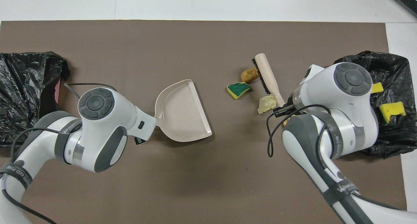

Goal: Sweep and dump trash in bin
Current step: 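Sweep the items into the dustpan with the right gripper while the left gripper holds it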

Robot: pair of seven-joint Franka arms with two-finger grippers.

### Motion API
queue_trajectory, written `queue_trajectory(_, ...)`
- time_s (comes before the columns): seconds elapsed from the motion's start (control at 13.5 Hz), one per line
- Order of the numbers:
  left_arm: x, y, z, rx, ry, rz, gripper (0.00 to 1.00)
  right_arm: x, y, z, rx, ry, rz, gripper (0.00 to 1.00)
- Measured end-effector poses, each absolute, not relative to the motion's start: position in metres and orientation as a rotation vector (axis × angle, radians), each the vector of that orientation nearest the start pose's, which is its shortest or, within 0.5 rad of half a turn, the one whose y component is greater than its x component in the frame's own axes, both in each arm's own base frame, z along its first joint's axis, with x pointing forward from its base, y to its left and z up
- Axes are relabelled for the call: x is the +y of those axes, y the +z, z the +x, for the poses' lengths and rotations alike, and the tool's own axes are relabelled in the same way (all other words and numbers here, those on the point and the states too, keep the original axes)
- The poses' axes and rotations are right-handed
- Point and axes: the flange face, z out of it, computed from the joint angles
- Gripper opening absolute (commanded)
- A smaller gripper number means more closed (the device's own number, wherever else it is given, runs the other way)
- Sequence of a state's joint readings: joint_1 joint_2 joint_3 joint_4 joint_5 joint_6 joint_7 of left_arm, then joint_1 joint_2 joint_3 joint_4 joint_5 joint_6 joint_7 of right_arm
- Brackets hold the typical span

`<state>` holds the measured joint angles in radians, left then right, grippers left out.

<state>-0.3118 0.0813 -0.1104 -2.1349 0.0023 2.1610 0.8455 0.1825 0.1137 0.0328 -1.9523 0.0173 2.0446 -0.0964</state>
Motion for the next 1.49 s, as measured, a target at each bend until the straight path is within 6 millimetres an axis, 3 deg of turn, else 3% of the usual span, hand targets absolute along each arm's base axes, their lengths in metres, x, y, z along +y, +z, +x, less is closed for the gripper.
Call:
queue_trajectory(0.15, -0.223, 0.362, 0.496, 1.875, 0.093, -2.543, 0.0, 0.097, 0.424, 0.576, -0.434, 0.011, -3.121, 0.0)
queue_trajectory(0.3, -0.225, 0.357, 0.491, 1.884, 0.11, -2.539, 0.0, 0.08, 0.407, 0.58, -0.423, 0.01, -3.151, 0.0)
queue_trajectory(0.52, -0.227, 0.357, 0.49, 1.886, 0.107, -2.536, 0.0, 0.088, 0.368, 0.583, -0.453, 0.036, -3.15, 0.0)
queue_trajectory(0.89, -0.227, 0.357, 0.491, 1.862, 0.103, -2.552, 0.0, 0.164, 0.341, 0.571, -0.585, 0.065, -3.118, 0.0)
queue_trajectory(1.26, -0.226, 0.357, 0.491, 1.857, 0.101, -2.556, 0.0, 0.268, 0.345, 0.53, -0.693, 0.085, -2.989, 0.0)
queue_trajectory(1.49, -0.225, 0.357, 0.492, 1.846, 0.103, -2.563, 0.0, 0.301, 0.357, 0.509, -0.648, 0.12, -2.94, 0.0)
